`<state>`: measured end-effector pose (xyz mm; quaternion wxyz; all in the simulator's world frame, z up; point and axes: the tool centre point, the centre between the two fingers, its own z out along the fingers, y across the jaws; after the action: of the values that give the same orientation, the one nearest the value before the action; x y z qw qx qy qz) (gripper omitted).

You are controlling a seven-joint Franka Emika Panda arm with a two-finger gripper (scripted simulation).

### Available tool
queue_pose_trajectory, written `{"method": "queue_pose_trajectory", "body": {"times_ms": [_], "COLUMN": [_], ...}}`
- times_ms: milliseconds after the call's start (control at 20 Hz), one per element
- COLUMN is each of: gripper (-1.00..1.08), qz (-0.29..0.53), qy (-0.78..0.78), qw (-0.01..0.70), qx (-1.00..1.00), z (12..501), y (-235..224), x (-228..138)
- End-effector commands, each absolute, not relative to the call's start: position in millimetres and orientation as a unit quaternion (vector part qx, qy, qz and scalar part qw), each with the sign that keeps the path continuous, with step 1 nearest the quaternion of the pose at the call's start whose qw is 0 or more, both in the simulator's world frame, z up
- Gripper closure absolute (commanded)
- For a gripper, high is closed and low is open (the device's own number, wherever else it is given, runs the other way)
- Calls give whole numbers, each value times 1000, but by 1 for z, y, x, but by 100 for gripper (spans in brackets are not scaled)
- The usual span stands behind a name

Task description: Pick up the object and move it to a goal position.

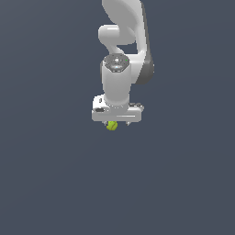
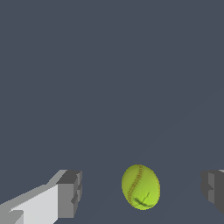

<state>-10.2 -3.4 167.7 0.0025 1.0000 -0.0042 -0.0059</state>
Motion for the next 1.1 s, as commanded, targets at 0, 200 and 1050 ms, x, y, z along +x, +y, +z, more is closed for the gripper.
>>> {"method": "queue_pose_trajectory", "body": {"times_ms": [0,200,1050], "gripper": [-92,-92,-92], "qz": [-6,-8,-12], "qy": [-4,-12,-45], "qw": [3,2,-1], "qx": [1000,1000,999], "z": [168,168,155], "y": [-3,-8,-19], "x": [-10,-12,-29]}}
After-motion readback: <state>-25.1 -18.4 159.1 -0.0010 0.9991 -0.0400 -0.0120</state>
